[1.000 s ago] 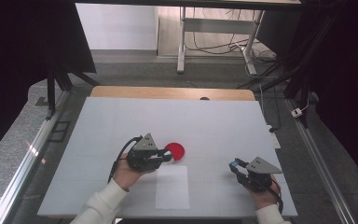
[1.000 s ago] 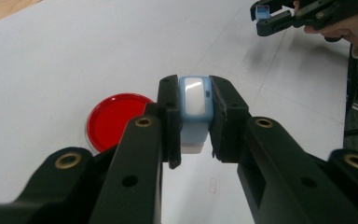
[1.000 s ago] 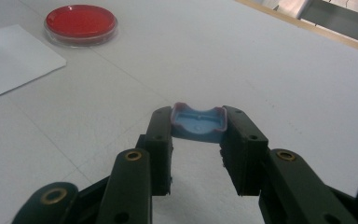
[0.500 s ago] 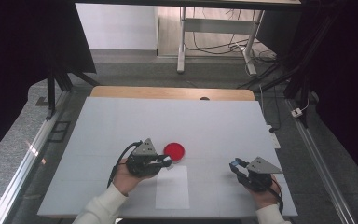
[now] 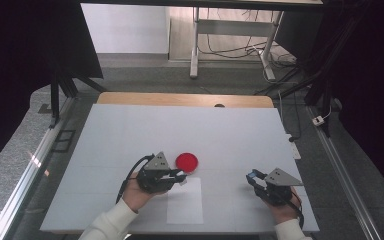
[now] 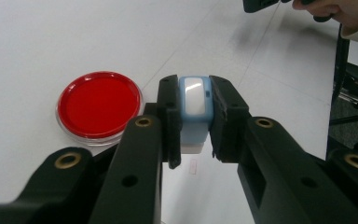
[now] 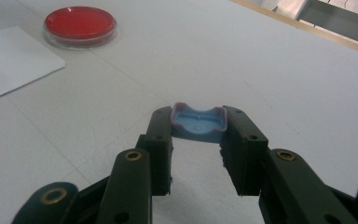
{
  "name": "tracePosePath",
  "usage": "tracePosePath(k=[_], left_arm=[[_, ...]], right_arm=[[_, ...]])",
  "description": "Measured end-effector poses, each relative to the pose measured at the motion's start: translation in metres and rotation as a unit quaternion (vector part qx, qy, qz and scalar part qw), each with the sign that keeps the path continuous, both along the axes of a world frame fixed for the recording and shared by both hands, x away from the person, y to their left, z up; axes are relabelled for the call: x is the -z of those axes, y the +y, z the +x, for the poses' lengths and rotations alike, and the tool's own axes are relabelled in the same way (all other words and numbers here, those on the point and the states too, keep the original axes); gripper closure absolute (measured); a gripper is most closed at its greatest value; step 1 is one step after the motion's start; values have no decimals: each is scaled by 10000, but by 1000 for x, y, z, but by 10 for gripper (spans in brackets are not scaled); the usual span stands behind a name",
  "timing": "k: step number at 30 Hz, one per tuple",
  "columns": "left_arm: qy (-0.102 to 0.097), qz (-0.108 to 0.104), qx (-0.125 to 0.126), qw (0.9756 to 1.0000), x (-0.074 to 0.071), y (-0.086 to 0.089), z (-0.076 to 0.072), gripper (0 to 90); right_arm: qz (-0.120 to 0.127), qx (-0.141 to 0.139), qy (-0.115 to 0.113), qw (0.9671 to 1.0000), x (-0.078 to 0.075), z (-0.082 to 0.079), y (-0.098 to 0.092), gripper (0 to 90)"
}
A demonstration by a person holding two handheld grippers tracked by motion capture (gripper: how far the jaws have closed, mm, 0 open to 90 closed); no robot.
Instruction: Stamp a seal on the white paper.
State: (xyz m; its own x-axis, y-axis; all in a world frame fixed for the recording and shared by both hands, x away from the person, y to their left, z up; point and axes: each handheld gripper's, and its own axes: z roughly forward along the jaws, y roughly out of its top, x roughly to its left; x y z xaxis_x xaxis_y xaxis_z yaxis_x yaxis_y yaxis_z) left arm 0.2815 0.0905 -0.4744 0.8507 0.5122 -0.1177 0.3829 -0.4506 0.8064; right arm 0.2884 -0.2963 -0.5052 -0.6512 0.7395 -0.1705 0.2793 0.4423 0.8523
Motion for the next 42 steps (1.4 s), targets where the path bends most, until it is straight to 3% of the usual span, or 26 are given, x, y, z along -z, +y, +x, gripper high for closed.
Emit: tracePosePath(k=[30,42], left_arm=[[192,366,251,9988,30,-14,-9,748],[121,426,268,9987,34,-17,-9,749]], right_arm=[[-22,-10,1,10000,0,0,0,641],[-46,-16,-2,10000,0,0,0,641]])
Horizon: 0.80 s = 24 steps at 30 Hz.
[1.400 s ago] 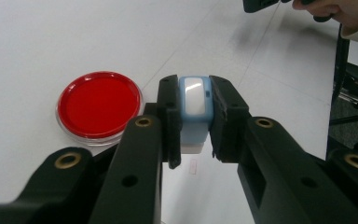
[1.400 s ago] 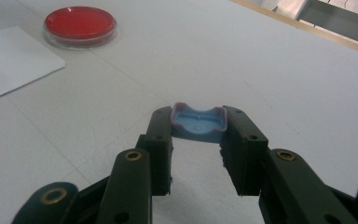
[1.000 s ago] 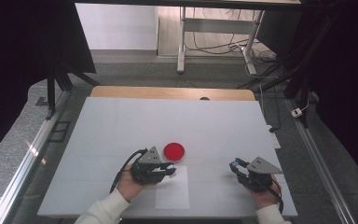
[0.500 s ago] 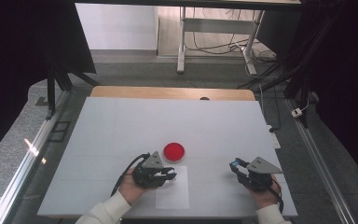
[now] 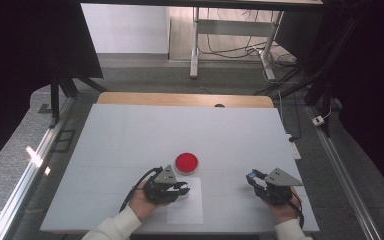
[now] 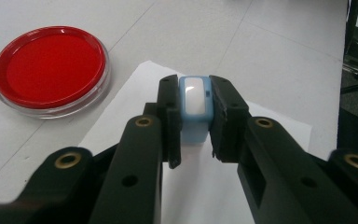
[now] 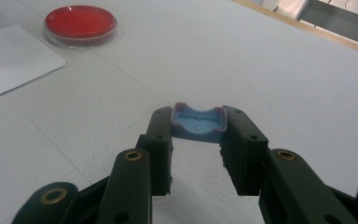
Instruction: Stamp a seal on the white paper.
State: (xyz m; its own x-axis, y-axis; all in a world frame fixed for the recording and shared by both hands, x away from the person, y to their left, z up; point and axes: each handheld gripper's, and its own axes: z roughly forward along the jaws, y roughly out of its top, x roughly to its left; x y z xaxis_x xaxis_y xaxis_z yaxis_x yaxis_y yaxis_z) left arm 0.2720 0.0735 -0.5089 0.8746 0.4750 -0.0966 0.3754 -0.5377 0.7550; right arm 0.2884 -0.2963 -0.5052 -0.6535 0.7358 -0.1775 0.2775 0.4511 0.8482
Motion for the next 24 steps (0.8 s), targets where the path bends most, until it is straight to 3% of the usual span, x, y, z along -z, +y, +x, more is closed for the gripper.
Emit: tracePosePath(k=[24], left_arm=[[-98,201,40,9997,4,-4,-2,750]], right_arm=[[-2,-2,-5,10000,0,0,0,641]])
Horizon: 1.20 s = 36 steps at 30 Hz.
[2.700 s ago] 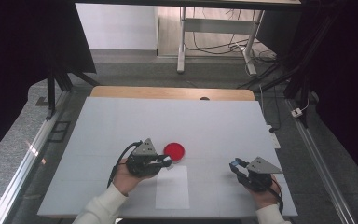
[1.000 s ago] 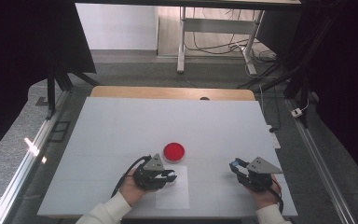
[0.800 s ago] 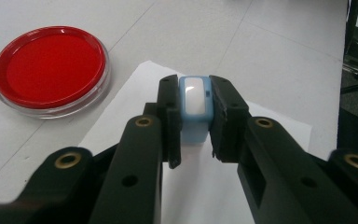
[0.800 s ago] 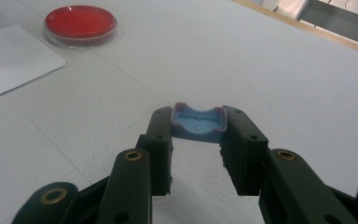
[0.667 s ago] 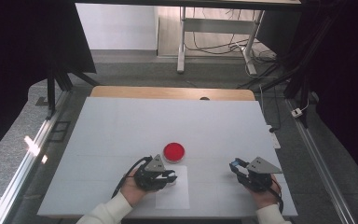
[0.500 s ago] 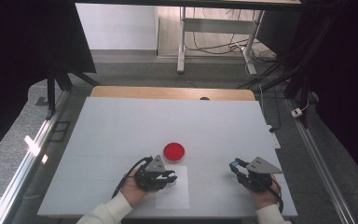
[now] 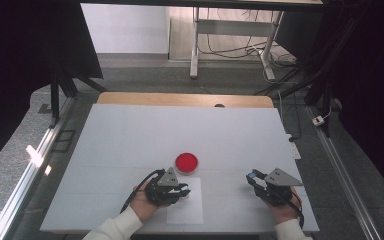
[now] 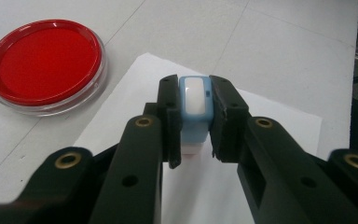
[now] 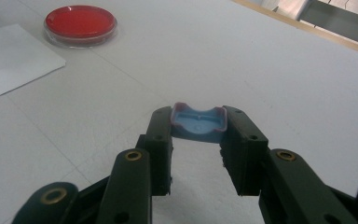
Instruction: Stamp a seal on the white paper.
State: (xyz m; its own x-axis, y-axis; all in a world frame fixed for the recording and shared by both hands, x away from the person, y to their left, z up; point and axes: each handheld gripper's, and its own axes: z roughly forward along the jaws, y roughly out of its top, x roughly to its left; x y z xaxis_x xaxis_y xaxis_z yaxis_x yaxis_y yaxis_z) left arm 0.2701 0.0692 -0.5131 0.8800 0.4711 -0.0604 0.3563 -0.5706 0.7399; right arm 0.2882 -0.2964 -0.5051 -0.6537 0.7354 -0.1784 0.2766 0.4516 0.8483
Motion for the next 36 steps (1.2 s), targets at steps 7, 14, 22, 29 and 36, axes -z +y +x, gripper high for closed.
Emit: tracePosePath(k=[7,14,22,29,36], left_arm=[[-137,224,40,9996,-2,-3,-3,753],[-148,380,41,9992,-1,-6,-3,754],[-124,429,47,9990,-1,-7,-3,755],[-137,528,76,9985,-2,-9,-3,756],[-98,531,79,9985,-2,-9,-2,757]], right_arm=[[4,-12,-1,10000,0,0,0,642],[-2,-17,0,10000,0,0,1,641],[-9,-31,-14,10000,0,0,1,641],[-23,-28,-15,10000,0,0,1,641],[-13,-23,-20,10000,0,-1,2,641]])
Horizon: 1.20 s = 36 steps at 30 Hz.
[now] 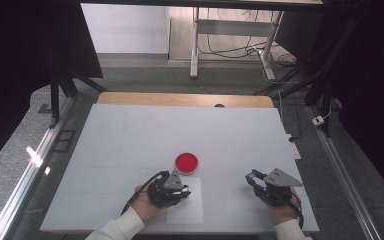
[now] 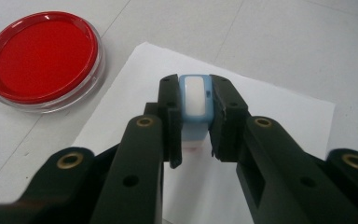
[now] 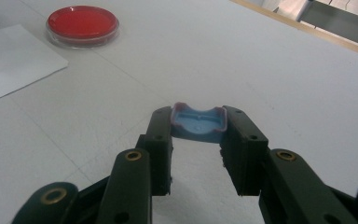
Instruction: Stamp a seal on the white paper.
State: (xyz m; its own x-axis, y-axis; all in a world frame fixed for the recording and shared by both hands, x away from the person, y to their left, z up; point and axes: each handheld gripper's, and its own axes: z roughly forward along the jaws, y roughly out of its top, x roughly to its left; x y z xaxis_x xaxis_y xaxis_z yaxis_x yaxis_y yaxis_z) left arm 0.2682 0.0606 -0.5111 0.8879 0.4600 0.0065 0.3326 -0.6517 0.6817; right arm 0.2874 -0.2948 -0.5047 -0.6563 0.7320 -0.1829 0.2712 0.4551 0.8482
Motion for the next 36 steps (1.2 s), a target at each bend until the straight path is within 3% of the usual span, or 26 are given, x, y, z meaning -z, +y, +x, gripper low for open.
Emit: tracePosePath(k=[23,36], left_arm=[[-172,-72,-22,9998,4,2,-5,758],[-134,-63,-41,9999,3,1,-4,758]], right_arm=[[2,8,-16,10000,-1,-1,0,641],[5,-5,-12,10000,0,-1,1,641]])
